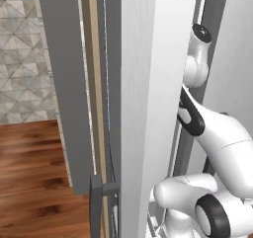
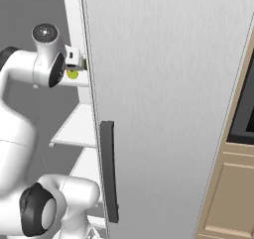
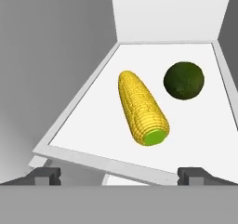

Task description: Take the corn and lime out of the freezer and place them in the tupperware container on the counter. Then put the tupperware containing the vegetables back in the freezer.

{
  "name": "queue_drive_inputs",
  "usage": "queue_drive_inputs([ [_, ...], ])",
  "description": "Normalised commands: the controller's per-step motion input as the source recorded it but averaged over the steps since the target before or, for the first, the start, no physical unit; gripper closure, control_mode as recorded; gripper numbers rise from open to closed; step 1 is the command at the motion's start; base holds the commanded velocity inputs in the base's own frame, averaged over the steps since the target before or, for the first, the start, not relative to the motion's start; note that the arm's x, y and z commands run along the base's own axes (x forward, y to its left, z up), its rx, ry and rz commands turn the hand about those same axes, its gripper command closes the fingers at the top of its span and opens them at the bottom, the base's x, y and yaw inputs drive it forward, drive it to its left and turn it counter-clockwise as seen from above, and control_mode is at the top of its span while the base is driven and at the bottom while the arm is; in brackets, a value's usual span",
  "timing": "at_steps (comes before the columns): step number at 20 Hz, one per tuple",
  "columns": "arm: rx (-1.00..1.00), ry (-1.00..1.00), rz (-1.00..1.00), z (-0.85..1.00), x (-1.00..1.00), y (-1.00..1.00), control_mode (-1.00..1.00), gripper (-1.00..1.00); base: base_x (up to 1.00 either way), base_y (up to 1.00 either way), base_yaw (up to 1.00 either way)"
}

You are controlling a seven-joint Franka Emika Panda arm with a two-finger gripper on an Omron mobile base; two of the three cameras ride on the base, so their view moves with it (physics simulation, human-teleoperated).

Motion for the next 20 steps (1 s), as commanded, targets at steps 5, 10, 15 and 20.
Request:
queue_drive_inputs([
  [5,-0.07,0.0,0.0,-0.06,0.32,0.0,-1.0,-1.0,0.0,0.0,0.0],
  [10,-0.01,0.0,0.0,-0.18,0.3,0.0,-1.0,-1.0,0.0,0.0,0.0],
  [15,0.0,0.0,0.0,-0.21,0.28,0.0,-1.0,-1.0,0.0,0.0,0.0],
  [20,0.0,0.0,0.0,-0.18,0.37,0.0,-1.0,-1.0,0.0,0.0,0.0],
])
